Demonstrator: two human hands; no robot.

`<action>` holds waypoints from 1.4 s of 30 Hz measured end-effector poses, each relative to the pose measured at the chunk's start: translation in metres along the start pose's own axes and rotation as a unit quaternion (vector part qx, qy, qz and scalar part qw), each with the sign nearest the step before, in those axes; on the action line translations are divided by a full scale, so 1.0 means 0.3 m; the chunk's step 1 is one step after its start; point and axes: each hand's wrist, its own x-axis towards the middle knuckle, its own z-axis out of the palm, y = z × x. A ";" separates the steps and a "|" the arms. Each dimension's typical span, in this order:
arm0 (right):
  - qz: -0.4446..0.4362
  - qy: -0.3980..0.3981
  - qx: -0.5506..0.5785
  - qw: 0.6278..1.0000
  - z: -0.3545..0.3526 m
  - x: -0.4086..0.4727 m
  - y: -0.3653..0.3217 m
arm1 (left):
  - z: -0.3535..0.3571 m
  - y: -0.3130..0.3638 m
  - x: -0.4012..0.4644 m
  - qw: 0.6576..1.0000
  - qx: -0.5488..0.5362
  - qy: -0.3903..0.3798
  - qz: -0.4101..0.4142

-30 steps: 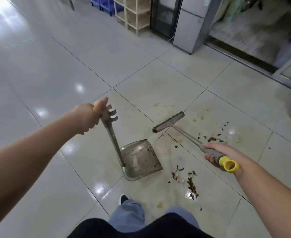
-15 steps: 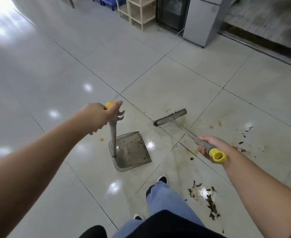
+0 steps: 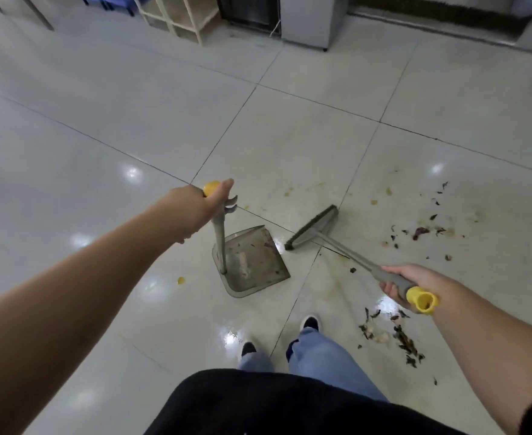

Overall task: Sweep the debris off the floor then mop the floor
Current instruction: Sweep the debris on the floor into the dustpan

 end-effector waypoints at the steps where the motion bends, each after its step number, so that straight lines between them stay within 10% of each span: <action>1: -0.002 0.006 0.008 1.000 -0.028 -0.018 0.038 | 0.007 0.011 0.004 1.000 0.002 -0.007 0.010; 20: -0.104 0.079 0.200 0.971 -0.236 -0.217 0.598 | 0.135 0.095 -0.004 0.985 0.056 -0.064 0.151; 42: -0.238 -0.035 0.324 0.915 -0.406 -0.228 -0.055 | 0.008 0.720 0.198 0.981 -0.011 0.011 0.194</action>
